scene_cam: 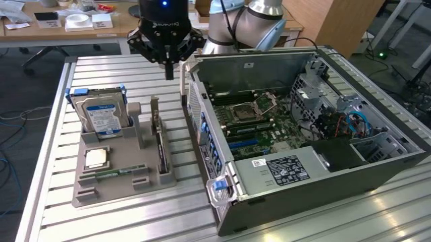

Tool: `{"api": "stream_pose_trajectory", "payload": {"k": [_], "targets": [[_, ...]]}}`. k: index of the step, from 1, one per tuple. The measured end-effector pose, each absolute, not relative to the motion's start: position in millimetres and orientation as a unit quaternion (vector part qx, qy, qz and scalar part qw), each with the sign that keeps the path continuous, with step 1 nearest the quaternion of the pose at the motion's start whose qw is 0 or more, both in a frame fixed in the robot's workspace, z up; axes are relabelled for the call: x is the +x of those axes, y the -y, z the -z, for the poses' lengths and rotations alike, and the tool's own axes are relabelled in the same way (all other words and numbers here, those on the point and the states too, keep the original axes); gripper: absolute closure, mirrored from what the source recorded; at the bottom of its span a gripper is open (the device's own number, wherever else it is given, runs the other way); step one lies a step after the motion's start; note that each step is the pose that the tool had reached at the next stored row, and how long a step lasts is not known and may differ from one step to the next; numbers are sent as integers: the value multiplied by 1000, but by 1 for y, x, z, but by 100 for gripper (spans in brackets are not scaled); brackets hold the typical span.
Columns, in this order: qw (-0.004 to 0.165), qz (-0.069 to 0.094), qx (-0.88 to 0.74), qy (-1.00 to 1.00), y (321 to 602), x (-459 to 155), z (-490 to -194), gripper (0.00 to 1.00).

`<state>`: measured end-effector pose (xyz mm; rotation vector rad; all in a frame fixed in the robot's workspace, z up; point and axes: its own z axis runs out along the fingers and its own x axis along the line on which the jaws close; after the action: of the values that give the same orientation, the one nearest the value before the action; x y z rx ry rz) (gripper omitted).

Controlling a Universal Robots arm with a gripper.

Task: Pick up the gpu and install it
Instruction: 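Reach for the gpu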

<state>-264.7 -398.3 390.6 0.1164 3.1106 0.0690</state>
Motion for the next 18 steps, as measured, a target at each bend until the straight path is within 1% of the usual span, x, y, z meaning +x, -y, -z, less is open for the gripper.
{"api": "stream_pose_trajectory", "payload": {"k": [8, 18], "targets": [[14, -22, 37, -999, 398, -285, -390, 89], [14, -22, 37, -999, 399, -286, -390, 89]]}}
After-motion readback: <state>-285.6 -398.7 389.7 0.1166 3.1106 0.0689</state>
